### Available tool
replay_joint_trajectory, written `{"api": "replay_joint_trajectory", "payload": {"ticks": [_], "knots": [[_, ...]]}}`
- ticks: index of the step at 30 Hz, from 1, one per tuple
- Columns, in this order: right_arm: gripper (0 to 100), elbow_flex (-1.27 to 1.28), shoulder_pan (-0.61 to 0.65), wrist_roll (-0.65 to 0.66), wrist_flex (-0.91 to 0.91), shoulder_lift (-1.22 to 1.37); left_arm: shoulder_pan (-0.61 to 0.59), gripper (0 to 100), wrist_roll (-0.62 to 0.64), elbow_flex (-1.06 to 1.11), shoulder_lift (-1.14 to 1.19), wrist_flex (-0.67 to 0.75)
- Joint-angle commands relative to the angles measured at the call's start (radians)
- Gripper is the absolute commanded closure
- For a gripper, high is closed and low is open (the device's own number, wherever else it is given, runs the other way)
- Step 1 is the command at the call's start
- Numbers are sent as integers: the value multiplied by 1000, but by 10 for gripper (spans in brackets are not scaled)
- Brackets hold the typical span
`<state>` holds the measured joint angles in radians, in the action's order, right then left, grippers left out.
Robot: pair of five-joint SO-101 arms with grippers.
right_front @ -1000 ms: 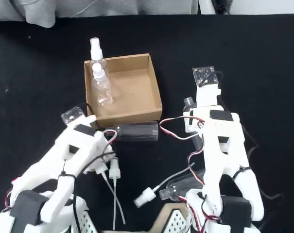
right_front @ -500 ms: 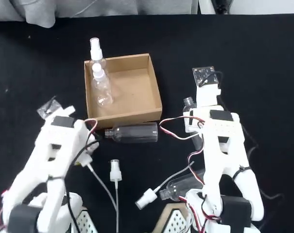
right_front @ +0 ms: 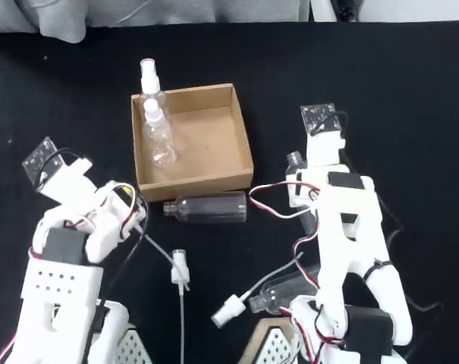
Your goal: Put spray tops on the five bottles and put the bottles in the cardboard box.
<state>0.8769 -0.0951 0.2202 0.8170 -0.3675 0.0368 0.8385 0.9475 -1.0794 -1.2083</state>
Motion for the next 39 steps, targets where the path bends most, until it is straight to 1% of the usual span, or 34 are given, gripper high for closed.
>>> {"api": "replay_joint_trajectory", "payload": {"ticks": [1, 9, 19, 24, 29, 34, 39], "knots": [[918, -82, -40, 3, -20, 7, 5, 971, -9, -13, -84, 66], [918, -82, -40, 3, -20, 7, 7, 971, -9, -22, -133, 199], [920, -82, -43, 3, -17, -1, 7, 971, -2, -21, -250, 364], [920, -87, -44, 3, -15, -2, 7, 970, -2, -15, -262, 451], [920, -88, -46, 3, 8, -28, 7, 970, 17, -5, -270, 453], [920, -74, -44, 0, 72, -142, 5, 970, 35, 13, -270, 459], [920, -28, -41, 0, 69, -225, 7, 970, 37, 15, -270, 459]]}}
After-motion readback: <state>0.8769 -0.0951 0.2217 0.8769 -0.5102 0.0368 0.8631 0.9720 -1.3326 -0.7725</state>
